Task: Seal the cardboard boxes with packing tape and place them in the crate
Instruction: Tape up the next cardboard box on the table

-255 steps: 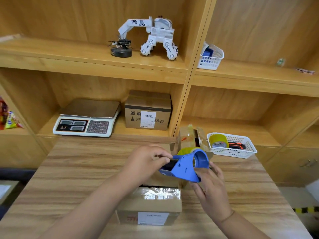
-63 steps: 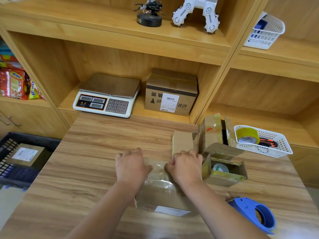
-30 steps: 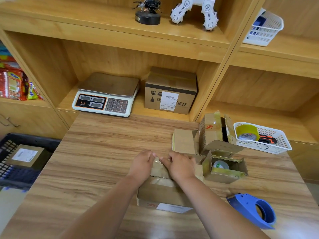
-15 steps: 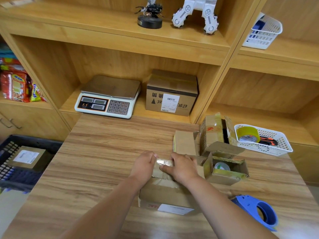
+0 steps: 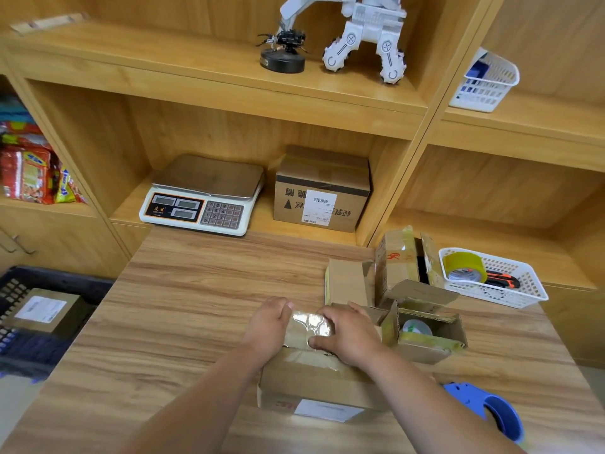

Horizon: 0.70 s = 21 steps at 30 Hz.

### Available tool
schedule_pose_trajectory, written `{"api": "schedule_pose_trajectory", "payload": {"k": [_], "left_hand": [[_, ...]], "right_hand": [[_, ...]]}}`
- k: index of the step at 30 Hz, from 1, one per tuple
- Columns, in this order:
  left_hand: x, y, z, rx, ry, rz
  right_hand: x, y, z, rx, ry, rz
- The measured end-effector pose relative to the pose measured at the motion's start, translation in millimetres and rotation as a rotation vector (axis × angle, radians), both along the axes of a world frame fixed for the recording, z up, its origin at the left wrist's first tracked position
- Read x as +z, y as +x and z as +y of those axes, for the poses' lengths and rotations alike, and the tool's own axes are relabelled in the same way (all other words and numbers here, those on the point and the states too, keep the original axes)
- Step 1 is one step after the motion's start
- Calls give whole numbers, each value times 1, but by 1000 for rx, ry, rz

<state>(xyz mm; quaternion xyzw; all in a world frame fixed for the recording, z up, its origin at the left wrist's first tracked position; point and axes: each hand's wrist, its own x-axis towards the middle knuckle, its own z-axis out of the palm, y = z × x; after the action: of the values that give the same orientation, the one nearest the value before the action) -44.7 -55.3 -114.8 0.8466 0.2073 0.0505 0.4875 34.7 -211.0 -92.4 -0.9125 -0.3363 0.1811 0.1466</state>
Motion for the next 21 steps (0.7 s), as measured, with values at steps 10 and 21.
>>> {"api": "schedule_pose_trajectory", "payload": {"k": [10, 21], "left_hand": [[5, -5, 18, -238, -105, 136], [-1, -4, 9, -103, -141, 19]], "right_hand": [[4, 3, 1, -83, 16, 34], [0, -1, 11, -161, 14, -35]]}}
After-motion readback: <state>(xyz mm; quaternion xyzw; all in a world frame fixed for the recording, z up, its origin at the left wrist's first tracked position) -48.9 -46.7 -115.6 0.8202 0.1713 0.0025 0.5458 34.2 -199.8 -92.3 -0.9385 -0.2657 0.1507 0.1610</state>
